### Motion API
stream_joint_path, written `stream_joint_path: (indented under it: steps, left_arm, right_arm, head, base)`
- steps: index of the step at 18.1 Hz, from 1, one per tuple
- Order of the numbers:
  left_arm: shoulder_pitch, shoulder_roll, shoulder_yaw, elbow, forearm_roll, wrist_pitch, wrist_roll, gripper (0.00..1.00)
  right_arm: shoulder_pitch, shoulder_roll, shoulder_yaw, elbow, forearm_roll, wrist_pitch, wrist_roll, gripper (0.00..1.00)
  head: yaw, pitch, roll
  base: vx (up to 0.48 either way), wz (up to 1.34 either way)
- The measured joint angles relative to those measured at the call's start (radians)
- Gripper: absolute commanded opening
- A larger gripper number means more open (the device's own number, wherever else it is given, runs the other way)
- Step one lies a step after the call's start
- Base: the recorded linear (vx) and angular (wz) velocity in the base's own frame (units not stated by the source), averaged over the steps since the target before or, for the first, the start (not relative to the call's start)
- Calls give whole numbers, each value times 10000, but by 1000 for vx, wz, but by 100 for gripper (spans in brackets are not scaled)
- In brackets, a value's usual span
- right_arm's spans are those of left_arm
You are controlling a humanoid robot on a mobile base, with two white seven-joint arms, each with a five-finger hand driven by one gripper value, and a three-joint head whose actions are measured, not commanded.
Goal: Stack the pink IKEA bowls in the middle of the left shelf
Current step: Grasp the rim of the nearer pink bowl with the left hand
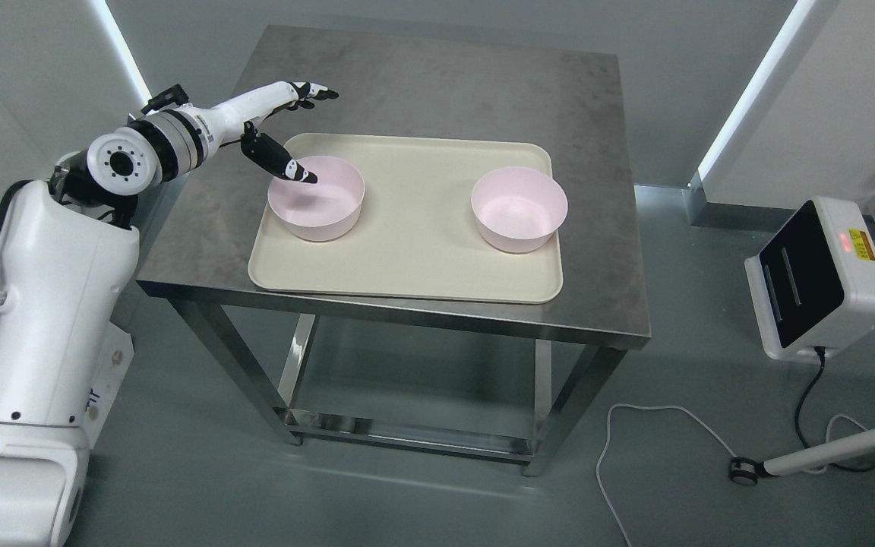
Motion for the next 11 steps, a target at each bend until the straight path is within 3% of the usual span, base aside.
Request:
stream_joint_path:
  steps: [11]
  left_arm:
    - [-271,215,-761,1017,-274,-8,-153,69]
  right_arm:
    - [0,0,0,0,-229,-35,0,100]
  head:
    - [0,0,0]
  base:
    - [0,0]
